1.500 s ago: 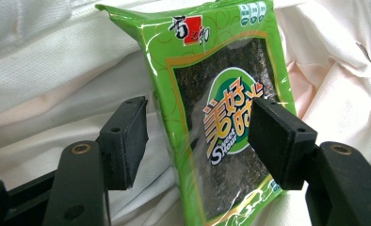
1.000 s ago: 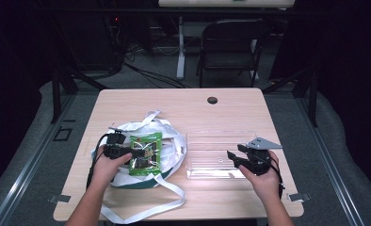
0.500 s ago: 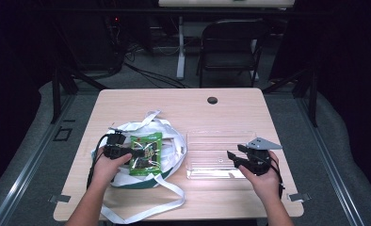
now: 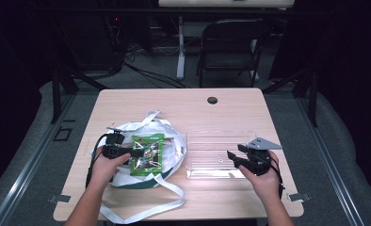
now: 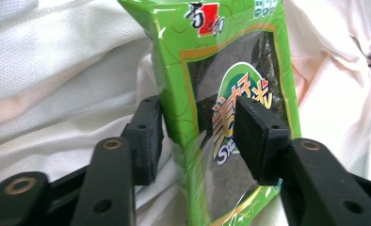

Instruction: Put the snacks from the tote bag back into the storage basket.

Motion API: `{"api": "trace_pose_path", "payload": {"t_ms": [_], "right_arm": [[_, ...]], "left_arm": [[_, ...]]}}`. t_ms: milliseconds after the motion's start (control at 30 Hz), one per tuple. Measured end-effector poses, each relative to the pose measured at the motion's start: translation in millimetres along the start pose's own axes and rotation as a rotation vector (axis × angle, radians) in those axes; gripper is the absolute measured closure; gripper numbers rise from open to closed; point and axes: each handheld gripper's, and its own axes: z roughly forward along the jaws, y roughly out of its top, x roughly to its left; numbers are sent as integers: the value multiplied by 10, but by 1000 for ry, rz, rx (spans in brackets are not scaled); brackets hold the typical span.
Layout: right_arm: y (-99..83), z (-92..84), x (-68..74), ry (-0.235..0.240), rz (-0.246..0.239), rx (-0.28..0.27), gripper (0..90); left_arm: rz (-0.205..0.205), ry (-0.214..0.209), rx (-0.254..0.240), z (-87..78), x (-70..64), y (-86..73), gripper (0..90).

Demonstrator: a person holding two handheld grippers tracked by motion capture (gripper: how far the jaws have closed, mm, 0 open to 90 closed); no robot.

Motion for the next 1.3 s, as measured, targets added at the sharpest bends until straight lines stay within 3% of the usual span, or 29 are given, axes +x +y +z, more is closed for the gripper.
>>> {"api": "trace_pose_path", "payload": {"t_ms": [500, 633, 667, 700, 800, 967, 1067, 1233, 1300], "right_arm": [[1, -4, -6, 1, -2, 0, 468], [0, -2, -3, -2, -2, 3, 468], [0, 2, 1, 2, 0, -1, 468], [0, 2, 2, 1, 1, -1, 468], [0, -3, -5, 0, -3, 2, 468], [-2, 2, -1, 0, 1, 0, 468], [-2, 1, 2, 0, 0, 5, 468], [-2, 1, 0, 1, 0, 5, 467], [-1, -1, -4, 0, 0, -3, 467]], "left_arm": [[37, -39, -12, -127, -12, 16, 689], [30, -51, -17, -154, -15, 17, 733], [24, -95, -22, -176, -8, 20, 741], [23, -110, -27, -185, -6, 21, 749], [21, -108, -34, -200, -10, 25, 752], [17, -79, -28, -183, -6, 23, 737], [7, -44, -17, -120, -9, 27, 620], [-1, -58, 3, -26, -18, 36, 497], [11, -50, 15, 46, -29, 49, 491]]}}
